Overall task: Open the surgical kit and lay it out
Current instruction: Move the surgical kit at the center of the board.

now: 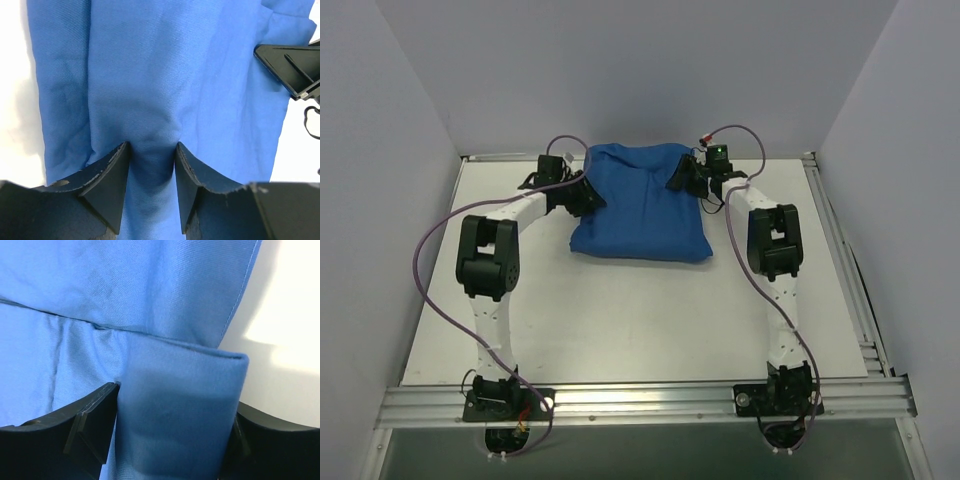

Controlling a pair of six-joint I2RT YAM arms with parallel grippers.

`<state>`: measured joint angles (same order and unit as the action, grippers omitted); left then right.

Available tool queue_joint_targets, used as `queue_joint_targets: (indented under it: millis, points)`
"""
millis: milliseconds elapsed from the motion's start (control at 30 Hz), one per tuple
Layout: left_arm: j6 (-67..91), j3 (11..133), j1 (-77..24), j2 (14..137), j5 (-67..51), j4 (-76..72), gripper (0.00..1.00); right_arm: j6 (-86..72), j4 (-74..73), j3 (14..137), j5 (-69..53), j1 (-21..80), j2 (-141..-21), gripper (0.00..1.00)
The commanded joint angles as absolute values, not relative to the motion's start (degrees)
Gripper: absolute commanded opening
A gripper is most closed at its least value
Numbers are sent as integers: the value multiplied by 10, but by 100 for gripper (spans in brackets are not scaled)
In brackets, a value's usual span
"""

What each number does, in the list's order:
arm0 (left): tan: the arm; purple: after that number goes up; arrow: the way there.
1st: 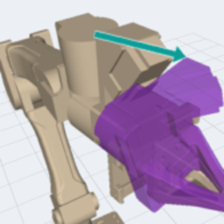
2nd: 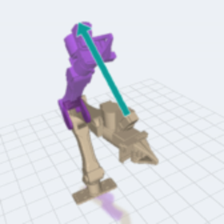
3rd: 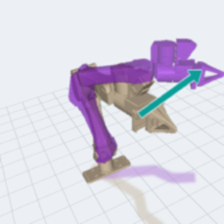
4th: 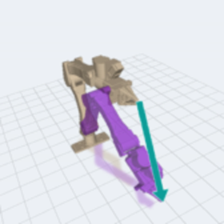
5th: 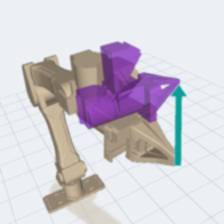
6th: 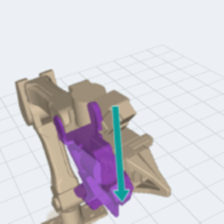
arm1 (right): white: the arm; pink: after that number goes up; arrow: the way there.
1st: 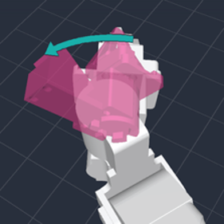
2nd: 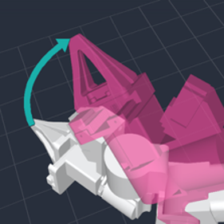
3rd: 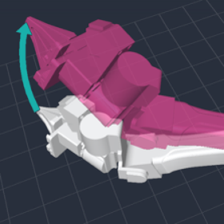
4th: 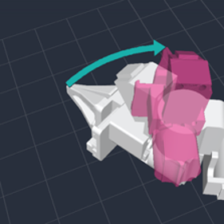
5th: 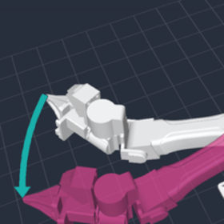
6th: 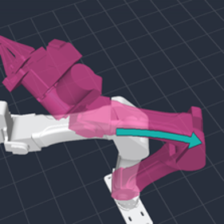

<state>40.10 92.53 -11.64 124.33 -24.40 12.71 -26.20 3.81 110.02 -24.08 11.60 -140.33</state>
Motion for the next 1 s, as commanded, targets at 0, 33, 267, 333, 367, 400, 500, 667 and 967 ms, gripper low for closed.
queue_joint_targets:
  millis: [0,33,267,333,367,400,500,667,967]
  points:
    - [407,934,-123,1278,-238,108,48,-247,15,1134,-277,129,-1464,64]
    - [407,935,-123,1278,-241,106,49,-247,12,1142,-279,127,-1469,66]
    - [392,972,-93,1268,-244,120,74,-239,22,1139,-284,127,-1442,92]
    - [387,986,-79,1259,-251,132,82,-236,21,1132,-278,125,-1425,100]
    - [378,993,-76,1242,-256,133,84,-232,21,1128,-273,124,-1399,100]
    - [373,997,-72,1231,-258,137,85,-225,17,1124,-267,122,-1386,100]
    - [356,999,-68,1189,-242,173,88,-210,3,1102,-240,117,-1328,100]
    - [357,971,-65,1146,-231,179,90,-172,-60,1058,-199,109,-1260,100]
    - [368,960,-60,1141,-257,182,88,-136,-63,1058,-263,76,-1252,95]
